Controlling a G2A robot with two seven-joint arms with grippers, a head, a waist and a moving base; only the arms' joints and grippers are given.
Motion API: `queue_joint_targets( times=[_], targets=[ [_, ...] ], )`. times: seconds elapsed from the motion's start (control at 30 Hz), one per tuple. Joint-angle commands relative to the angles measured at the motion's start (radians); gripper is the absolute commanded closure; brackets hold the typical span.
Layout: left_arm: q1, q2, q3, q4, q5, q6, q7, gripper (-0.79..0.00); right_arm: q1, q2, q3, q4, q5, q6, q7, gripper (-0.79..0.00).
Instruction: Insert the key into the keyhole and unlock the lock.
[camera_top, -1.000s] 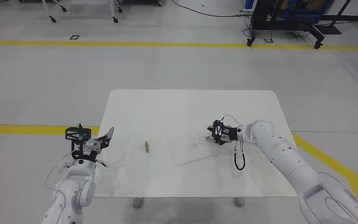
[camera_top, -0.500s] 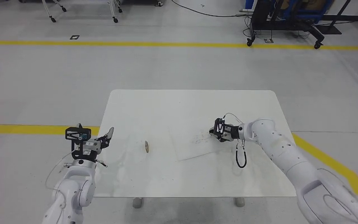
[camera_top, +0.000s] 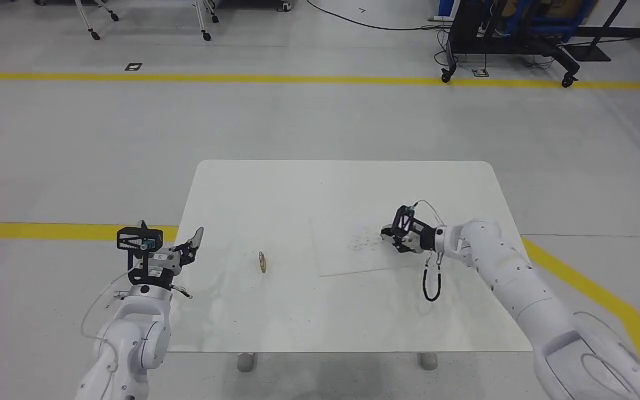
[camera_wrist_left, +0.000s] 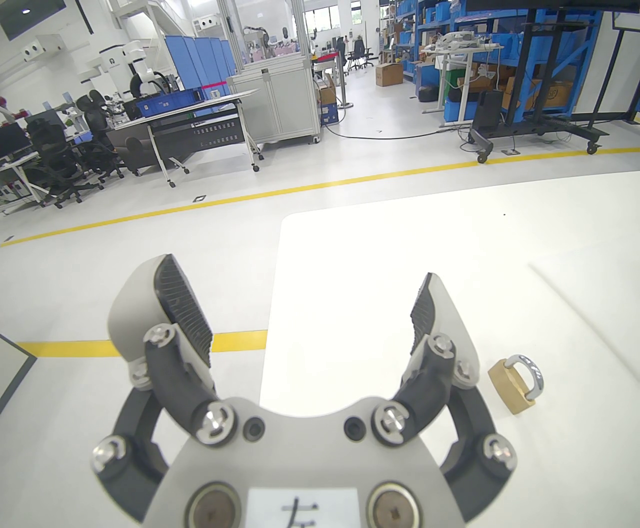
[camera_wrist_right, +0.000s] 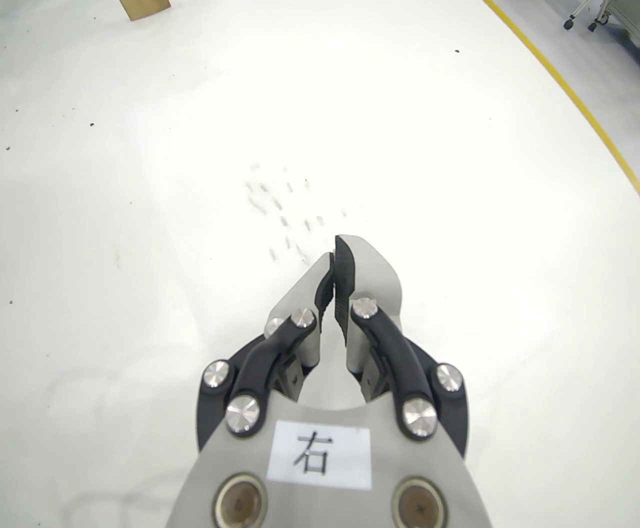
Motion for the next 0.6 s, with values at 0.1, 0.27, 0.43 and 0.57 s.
queue_joint_targets(
  times=[0.1,0.27,0.43,0.57],
  targets=[
    [0.000,0.000,0.000,0.000,0.000,0.000,0.000,-0.785,-0.016,0.004,0.039,0.010,0.111,-0.055,-0.008,0.000],
    [0.000,0.000,0.000,0.000,0.000,0.000,0.000,-0.785,-0.022,-0.008,0.058,0.076,0.350,-0.118,0.067,0.000],
    [0.000,0.000,0.000,0.000,0.000,0.000,0.000,-0.785,-0.033,-0.011,0.027,0.057,0.671,-0.118,0.197,0.000],
    [0.000,0.000,0.000,0.000,0.000,0.000,0.000,-0.785,-0.062,0.013,0.006,-0.032,0.934,-0.118,0.319,0.000]
  ],
)
